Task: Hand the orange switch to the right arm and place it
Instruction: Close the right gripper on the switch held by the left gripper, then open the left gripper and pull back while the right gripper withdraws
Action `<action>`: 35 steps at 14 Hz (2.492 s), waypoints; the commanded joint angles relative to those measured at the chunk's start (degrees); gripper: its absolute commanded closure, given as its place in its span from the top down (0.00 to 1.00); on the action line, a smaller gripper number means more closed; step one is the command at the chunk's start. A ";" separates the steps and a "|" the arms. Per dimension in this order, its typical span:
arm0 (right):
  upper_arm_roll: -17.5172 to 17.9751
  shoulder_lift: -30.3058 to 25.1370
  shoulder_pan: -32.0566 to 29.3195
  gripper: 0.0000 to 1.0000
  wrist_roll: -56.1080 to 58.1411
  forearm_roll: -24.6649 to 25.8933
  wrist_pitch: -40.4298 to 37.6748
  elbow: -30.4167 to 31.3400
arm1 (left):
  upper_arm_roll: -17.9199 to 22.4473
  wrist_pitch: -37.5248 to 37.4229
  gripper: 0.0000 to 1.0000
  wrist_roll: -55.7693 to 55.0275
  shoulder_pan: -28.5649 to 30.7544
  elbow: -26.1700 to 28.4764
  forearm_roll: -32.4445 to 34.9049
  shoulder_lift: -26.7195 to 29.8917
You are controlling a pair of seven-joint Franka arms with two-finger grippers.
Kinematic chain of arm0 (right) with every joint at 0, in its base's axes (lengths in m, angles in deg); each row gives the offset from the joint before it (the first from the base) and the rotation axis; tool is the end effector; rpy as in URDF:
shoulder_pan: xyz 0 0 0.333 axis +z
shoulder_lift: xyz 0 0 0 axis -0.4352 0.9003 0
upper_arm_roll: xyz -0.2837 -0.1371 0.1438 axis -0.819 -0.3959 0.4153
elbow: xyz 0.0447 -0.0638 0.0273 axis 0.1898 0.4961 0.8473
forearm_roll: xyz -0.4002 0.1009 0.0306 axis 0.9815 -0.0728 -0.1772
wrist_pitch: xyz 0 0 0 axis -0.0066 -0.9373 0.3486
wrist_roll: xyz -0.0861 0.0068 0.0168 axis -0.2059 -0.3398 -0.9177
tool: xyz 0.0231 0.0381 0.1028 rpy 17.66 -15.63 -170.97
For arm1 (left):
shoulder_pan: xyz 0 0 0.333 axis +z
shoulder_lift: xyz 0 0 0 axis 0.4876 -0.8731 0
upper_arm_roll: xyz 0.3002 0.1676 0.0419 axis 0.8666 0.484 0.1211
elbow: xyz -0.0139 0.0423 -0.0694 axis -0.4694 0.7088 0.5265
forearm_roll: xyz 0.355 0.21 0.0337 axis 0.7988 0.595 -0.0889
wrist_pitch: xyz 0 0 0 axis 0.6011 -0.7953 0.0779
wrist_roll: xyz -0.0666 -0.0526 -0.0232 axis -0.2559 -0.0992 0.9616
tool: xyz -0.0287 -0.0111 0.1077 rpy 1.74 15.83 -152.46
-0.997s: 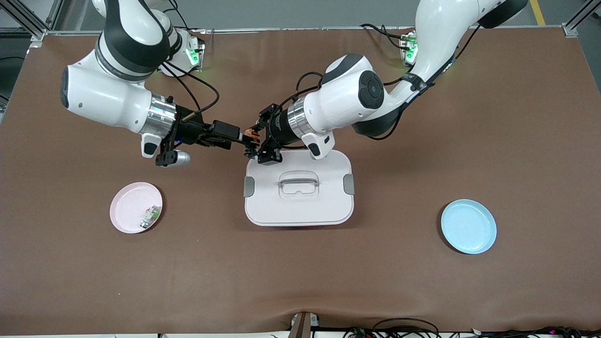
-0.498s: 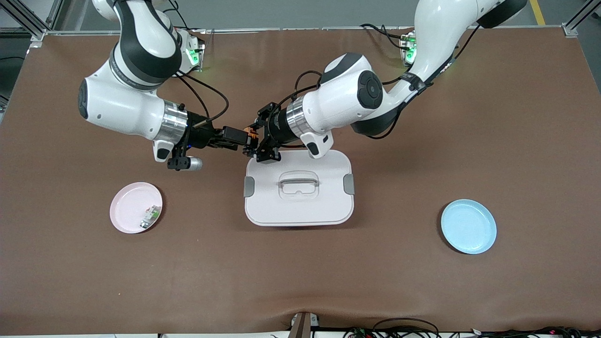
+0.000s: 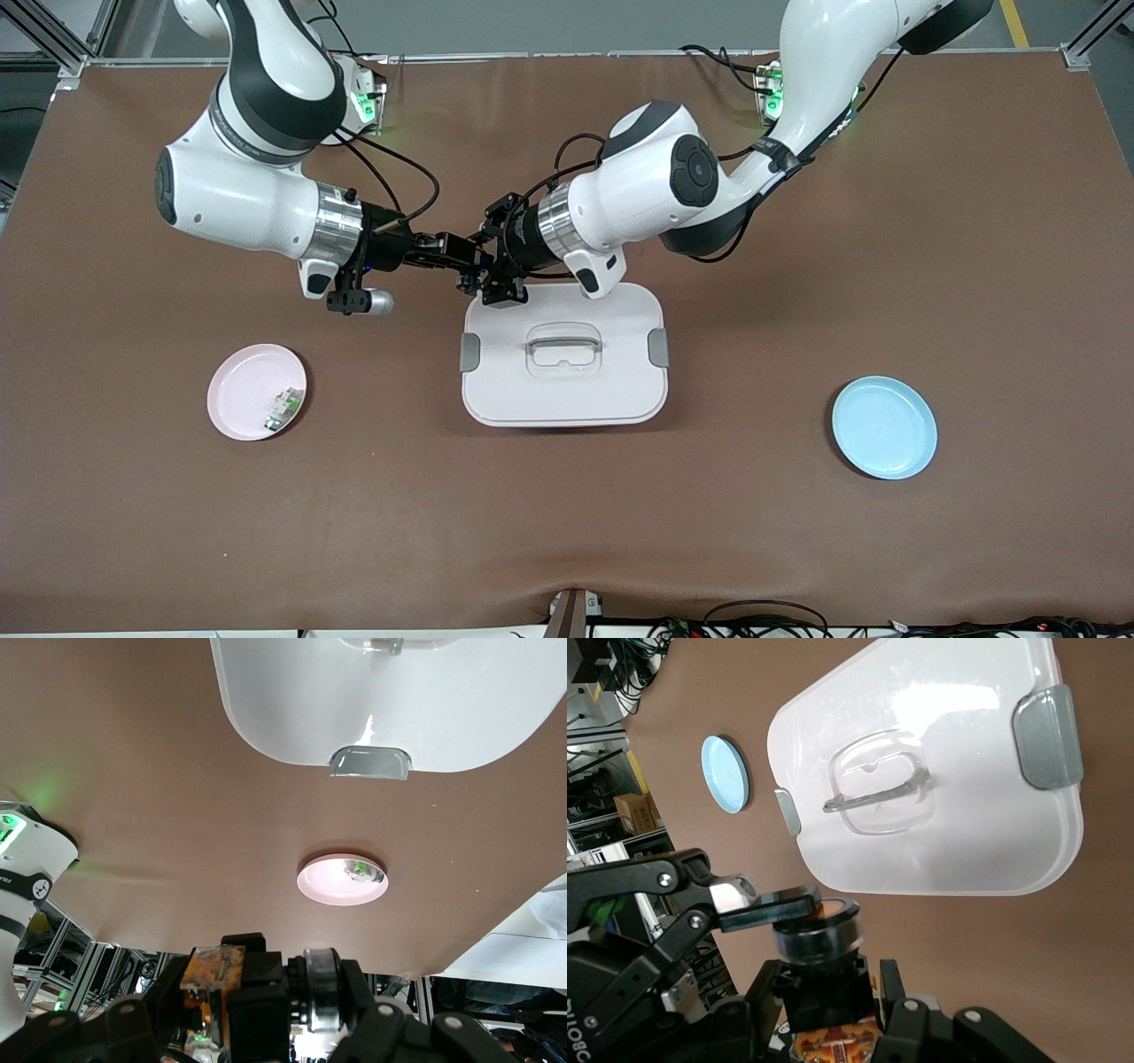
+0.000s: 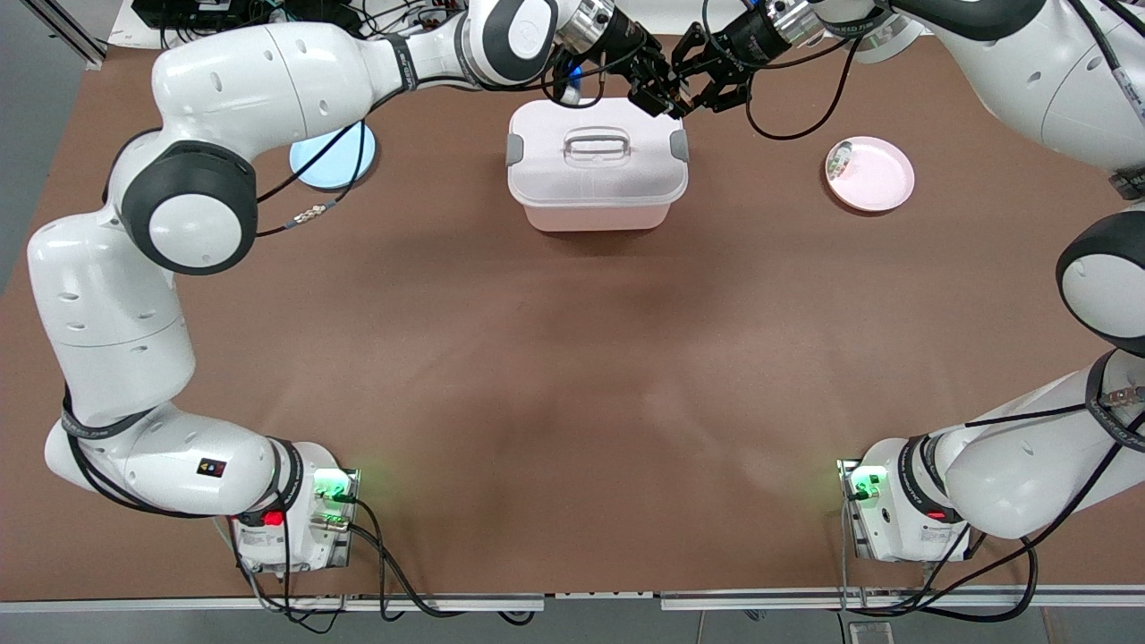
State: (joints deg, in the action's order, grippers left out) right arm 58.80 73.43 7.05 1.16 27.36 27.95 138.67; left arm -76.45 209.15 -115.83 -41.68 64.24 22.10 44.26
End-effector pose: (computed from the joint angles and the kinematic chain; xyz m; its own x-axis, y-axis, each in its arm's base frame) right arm 0.5639 0.2960 0.4833 0.9551 -0.1305 -0.2661 -0.2803 -0.6899 -0.6674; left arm 0.5609 -0.5582 0.4780 -0.0638 0.6826 -0.7280 0.9966 0.0061 -0.0816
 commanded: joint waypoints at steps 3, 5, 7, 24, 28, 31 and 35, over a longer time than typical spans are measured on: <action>-0.34 -0.32 0.02 0.21 -1.40 -0.54 -1.36 -0.21 | 0.03 0.53 0.03 -0.27 -0.16 -1.09 -1.08 -0.24; -0.34 -0.32 0.11 0.13 -1.32 -0.54 -1.36 -0.30 | 0.03 0.53 0.24 -0.27 -0.16 -1.09 -1.08 -0.15; -0.34 -0.32 0.02 0.08 -1.23 -0.45 -1.36 -0.39 | 0.03 0.53 0.37 -0.18 -0.16 -1.09 -1.08 -0.15; -0.78 -0.68 -15.52 0.07 31.87 32.57 -18.76 -3.55 | -0.41 -10.44 1.00 14.74 16.96 -1.09 -0.02 7.41; -0.78 -0.24 -20.01 0.05 45.15 40.04 -16.13 -3.47 | -0.49 -18.52 1.00 27.48 22.94 -1.09 1.02 7.93; -0.78 0.20 -20.81 0.02 51.14 45.76 -12.09 -3.20 | -0.32 -25.55 1.00 35.40 25.93 -0.91 7.43 8.99; -0.69 3.62 -24.14 0.01 64.48 47.27 -4.54 -3.20 | -0.23 -33.73 1.00 48.65 30.67 -0.74 14.03 8.99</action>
State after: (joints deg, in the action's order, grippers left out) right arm 57.22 75.17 -14.38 59.38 73.64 20.62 135.81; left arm -76.38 178.49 -72.67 -13.40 62.42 33.65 51.80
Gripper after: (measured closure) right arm 0.590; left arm 0.000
